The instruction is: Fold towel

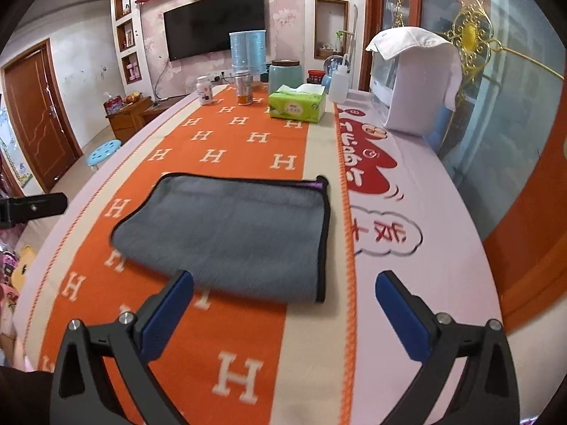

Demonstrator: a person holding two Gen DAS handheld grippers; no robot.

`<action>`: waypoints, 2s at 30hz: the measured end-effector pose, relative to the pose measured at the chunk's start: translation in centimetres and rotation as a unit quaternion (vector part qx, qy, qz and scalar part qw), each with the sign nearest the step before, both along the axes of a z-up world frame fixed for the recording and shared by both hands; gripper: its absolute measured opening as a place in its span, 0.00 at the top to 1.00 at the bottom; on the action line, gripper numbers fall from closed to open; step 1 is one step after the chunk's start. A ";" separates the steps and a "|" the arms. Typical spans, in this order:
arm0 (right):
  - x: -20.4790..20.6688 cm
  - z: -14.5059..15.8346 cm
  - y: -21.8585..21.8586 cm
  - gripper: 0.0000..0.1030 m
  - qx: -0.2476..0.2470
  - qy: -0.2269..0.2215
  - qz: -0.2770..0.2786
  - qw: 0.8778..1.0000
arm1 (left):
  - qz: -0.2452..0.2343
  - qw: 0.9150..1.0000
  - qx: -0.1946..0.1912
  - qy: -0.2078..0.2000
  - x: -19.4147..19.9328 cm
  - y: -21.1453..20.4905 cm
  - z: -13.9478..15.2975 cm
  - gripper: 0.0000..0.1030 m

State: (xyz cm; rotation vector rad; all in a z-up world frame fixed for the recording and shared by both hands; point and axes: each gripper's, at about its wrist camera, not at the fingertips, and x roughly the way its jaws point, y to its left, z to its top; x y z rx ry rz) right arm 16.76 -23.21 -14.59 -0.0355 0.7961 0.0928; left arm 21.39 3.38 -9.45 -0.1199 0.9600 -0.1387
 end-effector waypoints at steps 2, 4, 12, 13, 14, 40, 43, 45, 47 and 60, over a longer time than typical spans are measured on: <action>-1.3 0.3 0.1 0.00 0.011 0.008 -0.001 1.000 | -0.003 1.000 -0.002 0.000 -1.5 -0.2 0.2 0.06; -2.5 0.7 0.2 0.00 0.018 0.011 0.001 1.000 | -0.004 1.000 -0.003 0.001 -2.8 -0.6 0.5 0.06; -7.4 2.3 0.5 0.00 0.038 0.024 0.007 0.999 | -0.006 1.000 0.001 -0.010 -8.7 -2.1 1.6 0.06; -8.0 2.5 0.5 0.00 0.038 0.025 0.007 0.999 | -0.006 1.000 0.001 -0.008 -9.4 -2.3 1.7 0.06; -8.7 2.7 0.5 0.00 0.039 0.027 0.007 0.999 | -0.007 1.000 0.000 -0.008 -10.1 -2.4 1.9 0.06; -19.2 9.1 0.5 0.00 0.091 0.036 -0.016 0.995 | 0.021 0.998 0.039 -0.049 -20.9 -5.3 7.7 0.06; -19.4 9.0 0.6 0.00 0.087 0.035 -0.019 0.995 | 0.030 0.996 0.059 -0.056 -21.4 -5.7 8.0 0.06; -19.5 8.9 0.8 0.00 0.080 0.034 -0.021 0.996 | 0.037 0.995 0.071 -0.056 -21.4 -5.8 8.0 0.06; -19.7 8.8 1.0 0.00 0.079 0.034 -0.020 0.996 | 0.042 0.994 0.079 -0.056 -21.6 -5.8 8.0 0.05; -19.8 8.0 1.9 0.00 0.066 0.031 -0.023 0.997 | 0.045 0.990 0.105 -0.080 -22.5 -6.3 8.0 0.00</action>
